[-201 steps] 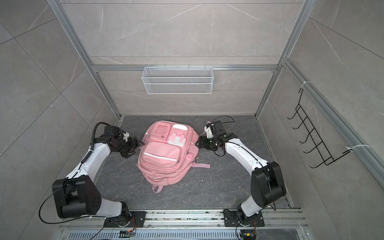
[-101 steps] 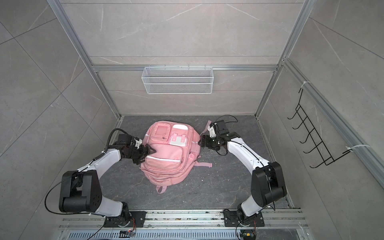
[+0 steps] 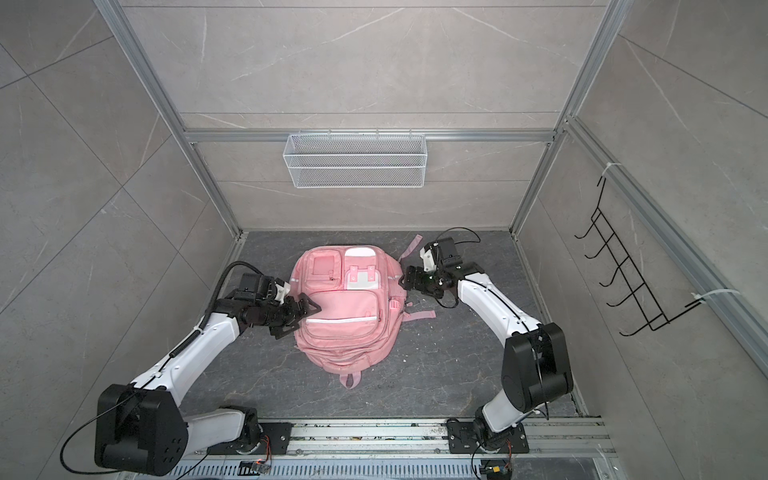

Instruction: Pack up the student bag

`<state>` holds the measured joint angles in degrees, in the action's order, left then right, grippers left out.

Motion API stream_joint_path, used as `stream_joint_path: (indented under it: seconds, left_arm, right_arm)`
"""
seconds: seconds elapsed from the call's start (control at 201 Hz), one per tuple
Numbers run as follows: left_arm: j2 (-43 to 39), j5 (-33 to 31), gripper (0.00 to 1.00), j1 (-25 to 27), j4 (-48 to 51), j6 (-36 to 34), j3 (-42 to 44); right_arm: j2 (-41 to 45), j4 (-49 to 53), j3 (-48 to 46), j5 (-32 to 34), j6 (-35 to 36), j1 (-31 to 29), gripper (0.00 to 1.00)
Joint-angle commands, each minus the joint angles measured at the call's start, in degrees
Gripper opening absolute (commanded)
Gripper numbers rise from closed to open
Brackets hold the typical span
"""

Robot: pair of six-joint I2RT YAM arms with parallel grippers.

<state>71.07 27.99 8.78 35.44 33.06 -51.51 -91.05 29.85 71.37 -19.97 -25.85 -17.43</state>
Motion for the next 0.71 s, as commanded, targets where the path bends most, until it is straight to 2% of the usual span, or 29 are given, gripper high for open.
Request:
stream_joint_path:
  seconds: [0.0, 0.224, 0.473, 0.587, 0.702]
  left_arm:
    - [-2.12, -4.7, 0.99, -1.08, 9.71, -6.69, -5.67]
    - [-3.94, -13.5, 0.99, -2.51, 15.6, -14.3, -9.3]
    - [-8.32, -23.3, 0.99, -4.38, 9.98, -15.16, -5.8]
    - [-11.48, -36.34, 1.0, -4.38, 7.41, -11.72, -3.66]
    - [-17.57, -50.2, 1.0, -4.38, 4.11, -10.05, 1.66]
  right_arm:
    - [3.23, 0.27, -0.26, 3.05, 0.94, 0.46, 0.99]
    - [15.39, -2.15, -7.98, 13.62, 3.53, 1.02, 1.0]
    - [29.07, -0.69, -15.11, 31.85, 4.25, 3.61, 1.0]
    - [31.0, 0.87, -17.29, 39.86, 3.79, 5.37, 1.0]
    - [32.57, -0.14, -19.88, 35.94, 5.91, 9.74, 1.0]
